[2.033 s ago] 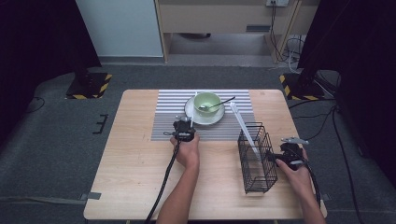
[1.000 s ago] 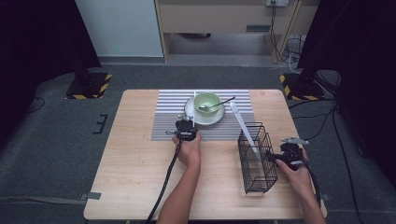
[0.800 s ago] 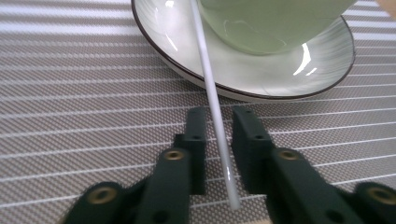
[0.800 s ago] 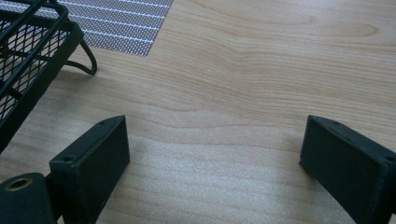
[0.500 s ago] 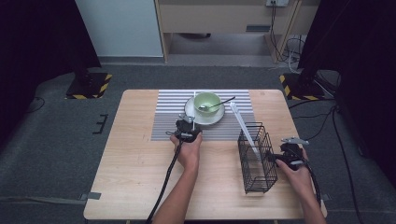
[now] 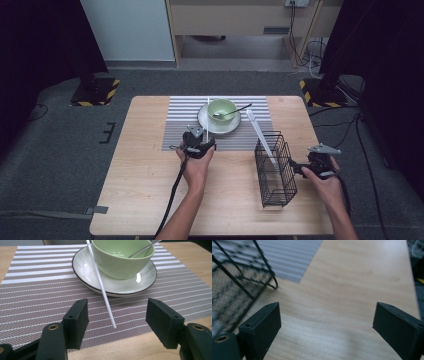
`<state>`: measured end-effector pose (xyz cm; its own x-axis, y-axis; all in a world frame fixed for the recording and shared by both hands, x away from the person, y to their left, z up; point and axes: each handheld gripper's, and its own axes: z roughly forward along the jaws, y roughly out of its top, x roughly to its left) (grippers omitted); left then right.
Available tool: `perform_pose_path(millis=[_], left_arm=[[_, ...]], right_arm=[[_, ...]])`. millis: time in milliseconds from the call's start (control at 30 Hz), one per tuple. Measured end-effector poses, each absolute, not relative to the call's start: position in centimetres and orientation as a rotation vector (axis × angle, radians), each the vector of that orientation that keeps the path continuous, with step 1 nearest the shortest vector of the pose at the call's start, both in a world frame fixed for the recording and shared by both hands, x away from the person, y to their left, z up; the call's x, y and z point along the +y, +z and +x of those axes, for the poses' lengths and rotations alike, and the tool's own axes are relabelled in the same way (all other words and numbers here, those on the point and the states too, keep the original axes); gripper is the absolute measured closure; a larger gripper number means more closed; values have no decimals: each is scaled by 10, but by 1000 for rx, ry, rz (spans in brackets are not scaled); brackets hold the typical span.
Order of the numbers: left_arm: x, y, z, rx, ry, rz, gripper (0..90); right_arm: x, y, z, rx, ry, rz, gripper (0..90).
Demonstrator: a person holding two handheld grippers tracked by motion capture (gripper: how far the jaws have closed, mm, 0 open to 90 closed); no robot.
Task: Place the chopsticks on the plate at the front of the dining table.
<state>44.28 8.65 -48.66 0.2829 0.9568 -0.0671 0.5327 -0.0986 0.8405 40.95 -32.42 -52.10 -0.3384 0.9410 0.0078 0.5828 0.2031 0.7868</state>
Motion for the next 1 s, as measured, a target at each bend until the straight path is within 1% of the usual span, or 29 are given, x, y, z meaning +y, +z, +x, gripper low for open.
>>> perform_pose_path(millis=[100, 300, 400, 500, 600, 633, 700, 767, 900, 1000], left_arm=[[90, -486, 439, 1343, 659, 1747, 316], [92, -483, 432, 1313, 607, 1754, 212], [93, -481, 432, 1297, 551, 1770, 167], [96, -481, 432, 1282, 536, 1793, 131], [102, -481, 432, 1273, 488, 1789, 87], [103, -480, 432, 1269, 483, 1790, 62], [106, -479, 429, 1255, 518, 1793, 30], [110, -479, 427, 1236, 528, 1800, 33], [118, -478, 423, 1204, 498, 1798, 33], [124, -476, 420, 1189, 499, 1789, 42]], right_arm=[[-331, -504, 408, 1994, 1008, 1385, 86], [-336, -470, 406, 1991, 1051, 1371, 88], [-336, -453, 405, 1984, 1048, 1353, 90], [-335, -442, 405, 1982, 1040, 1335, 96], [-334, -430, 405, 1988, 1035, 1312, 99], [-334, -426, 404, 1990, 1039, 1304, 113], [-333, -420, 404, 1983, 1052, 1296, 153], [-330, -412, 404, 1991, 1054, 1276, 177], [-319, -398, 405, 2032, 1073, 1224, 217], [-309, -391, 408, 2064, 1090, 1192, 284]])
